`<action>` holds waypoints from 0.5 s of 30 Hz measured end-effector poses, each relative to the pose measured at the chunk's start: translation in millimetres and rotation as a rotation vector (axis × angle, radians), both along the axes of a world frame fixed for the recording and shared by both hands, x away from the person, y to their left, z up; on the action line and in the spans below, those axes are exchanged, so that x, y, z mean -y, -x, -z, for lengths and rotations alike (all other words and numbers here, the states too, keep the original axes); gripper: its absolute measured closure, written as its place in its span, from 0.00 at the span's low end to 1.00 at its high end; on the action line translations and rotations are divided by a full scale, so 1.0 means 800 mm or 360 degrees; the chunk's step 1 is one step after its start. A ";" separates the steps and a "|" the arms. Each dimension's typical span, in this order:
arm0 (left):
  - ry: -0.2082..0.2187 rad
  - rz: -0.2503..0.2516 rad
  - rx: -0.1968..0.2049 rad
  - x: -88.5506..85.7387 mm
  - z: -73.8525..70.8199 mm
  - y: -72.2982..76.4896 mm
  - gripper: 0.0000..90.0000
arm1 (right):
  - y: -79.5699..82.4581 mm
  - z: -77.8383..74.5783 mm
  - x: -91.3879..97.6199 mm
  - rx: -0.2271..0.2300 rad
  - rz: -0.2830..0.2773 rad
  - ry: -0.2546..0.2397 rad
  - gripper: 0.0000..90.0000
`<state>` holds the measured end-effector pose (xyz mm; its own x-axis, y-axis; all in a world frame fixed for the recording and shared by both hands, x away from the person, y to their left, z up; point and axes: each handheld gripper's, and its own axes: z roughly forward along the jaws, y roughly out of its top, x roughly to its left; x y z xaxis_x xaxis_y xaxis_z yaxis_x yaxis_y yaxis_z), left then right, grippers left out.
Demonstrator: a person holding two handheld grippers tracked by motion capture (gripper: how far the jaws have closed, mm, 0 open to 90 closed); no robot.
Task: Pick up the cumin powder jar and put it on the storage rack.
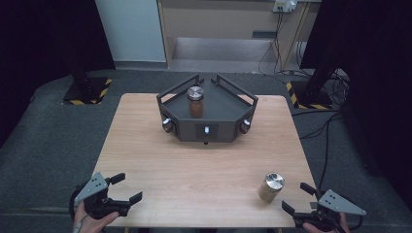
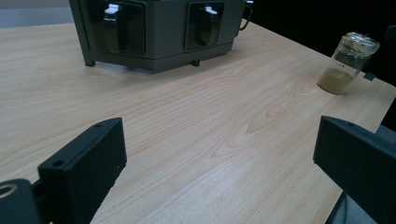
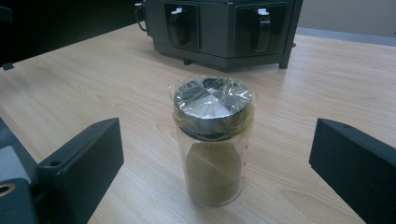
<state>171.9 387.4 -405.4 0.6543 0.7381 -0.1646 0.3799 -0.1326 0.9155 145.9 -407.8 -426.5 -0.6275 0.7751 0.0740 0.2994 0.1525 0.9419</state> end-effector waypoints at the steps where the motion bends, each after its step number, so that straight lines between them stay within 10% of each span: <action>1: 0.0001 -0.0002 0.0002 0.000 0.000 0.000 0.02 | 0.000 0.000 0.000 0.0003 -0.0001 -0.0004 0.04; 15: -0.0021 -0.0028 0.0010 0.000 0.000 0.001 0.02 | 0.001 -0.033 0.011 0.0012 -0.0046 -0.0002 0.03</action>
